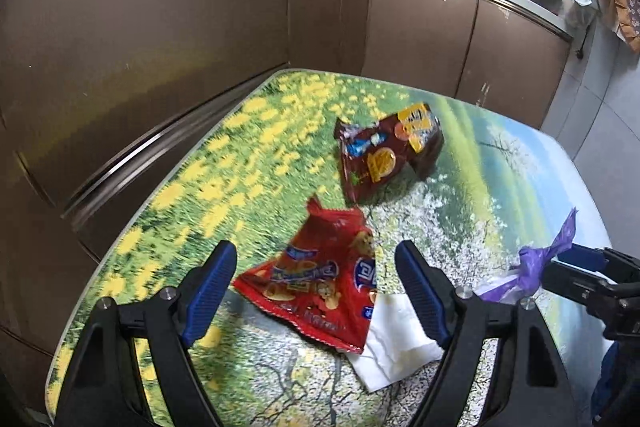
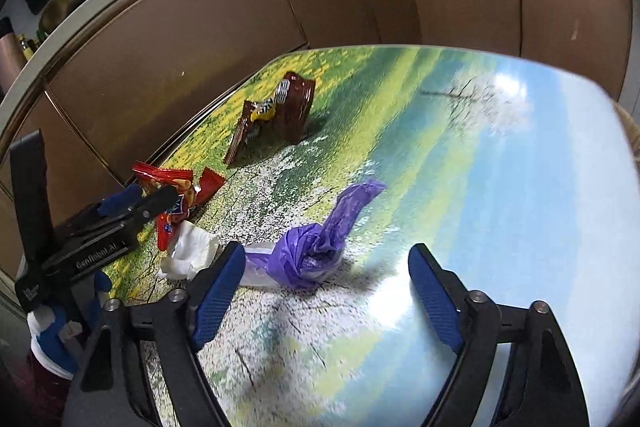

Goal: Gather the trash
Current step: 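Grasp red snack wrapper with left tool while right tool grasps purple glove, then carry wrapper and glove over the white bin and open both tools, then move both tools back over the table toward the remaining trash, then grasp white tissue with left tool while right tool grasps brown snack wrapper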

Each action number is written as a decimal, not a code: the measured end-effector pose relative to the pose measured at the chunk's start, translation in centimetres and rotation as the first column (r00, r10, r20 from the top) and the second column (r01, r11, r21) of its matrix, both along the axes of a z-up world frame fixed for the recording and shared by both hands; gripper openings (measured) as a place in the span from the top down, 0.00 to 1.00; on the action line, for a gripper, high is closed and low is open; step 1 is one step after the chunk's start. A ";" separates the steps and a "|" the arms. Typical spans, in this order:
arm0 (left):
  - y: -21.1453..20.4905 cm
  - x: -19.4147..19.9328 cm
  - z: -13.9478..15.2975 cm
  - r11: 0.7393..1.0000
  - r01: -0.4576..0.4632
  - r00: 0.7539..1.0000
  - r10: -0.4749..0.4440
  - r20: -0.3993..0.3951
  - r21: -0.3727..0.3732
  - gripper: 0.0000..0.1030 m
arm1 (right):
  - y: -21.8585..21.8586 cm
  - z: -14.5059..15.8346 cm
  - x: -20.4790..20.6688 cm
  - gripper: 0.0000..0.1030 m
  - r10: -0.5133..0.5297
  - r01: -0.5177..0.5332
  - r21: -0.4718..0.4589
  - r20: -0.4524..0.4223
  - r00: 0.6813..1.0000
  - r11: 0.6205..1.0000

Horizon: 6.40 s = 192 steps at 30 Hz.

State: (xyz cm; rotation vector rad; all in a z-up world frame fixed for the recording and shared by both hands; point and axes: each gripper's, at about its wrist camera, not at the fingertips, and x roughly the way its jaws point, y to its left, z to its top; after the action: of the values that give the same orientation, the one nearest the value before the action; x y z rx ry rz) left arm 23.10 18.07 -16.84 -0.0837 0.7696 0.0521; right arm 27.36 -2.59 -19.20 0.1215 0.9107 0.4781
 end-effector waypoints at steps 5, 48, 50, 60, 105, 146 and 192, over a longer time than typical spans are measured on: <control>0.5 0.0 -0.7 0.999 0.002 1.000 -0.003 -0.016 -0.041 0.51 | 0.9 -1.0 0.8 0.50 0.021 -0.021 0.011 -0.029 0.999 1.000; -27.6 -9.0 10.2 0.872 0.487 0.867 -0.489 0.091 0.049 0.62 | -27.0 9.1 -17.8 0.66 -0.455 0.472 0.016 0.298 0.839 0.882; -31.4 -8.3 9.8 0.838 0.543 0.835 -0.545 0.074 0.052 0.62 | -28.9 7.9 -17.7 0.66 -0.500 0.520 0.007 0.284 0.818 0.854; -46.8 -0.9 4.0 0.741 0.669 0.737 -0.672 -0.076 -0.064 0.60 | -37.4 1.3 -14.4 0.65 -0.671 0.706 -0.128 0.234 0.704 0.697; -27.5 -9.1 12.5 0.940 0.340 0.910 -0.339 0.237 0.038 0.30 | -22.9 13.4 -19.0 0.25 -0.514 0.591 -0.050 0.440 0.737 0.805; -11.3 -15.5 10.7 0.998 0.067 0.954 -0.069 0.293 0.017 0.29 | -12.1 16.2 -21.2 0.00 -0.323 0.405 -0.062 0.500 0.804 0.912; -3.2 -2.8 -2.0 0.973 0.201 0.973 -0.211 -0.090 -0.111 0.84 | 6.0 4.8 3.3 0.03 0.072 -0.053 -0.107 0.184 0.980 0.993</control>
State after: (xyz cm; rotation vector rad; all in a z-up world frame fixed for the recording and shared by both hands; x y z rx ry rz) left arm 20.33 14.84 -18.89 -0.0975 0.8792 -0.1817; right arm 30.64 3.42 -14.41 -0.0447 0.7531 0.4922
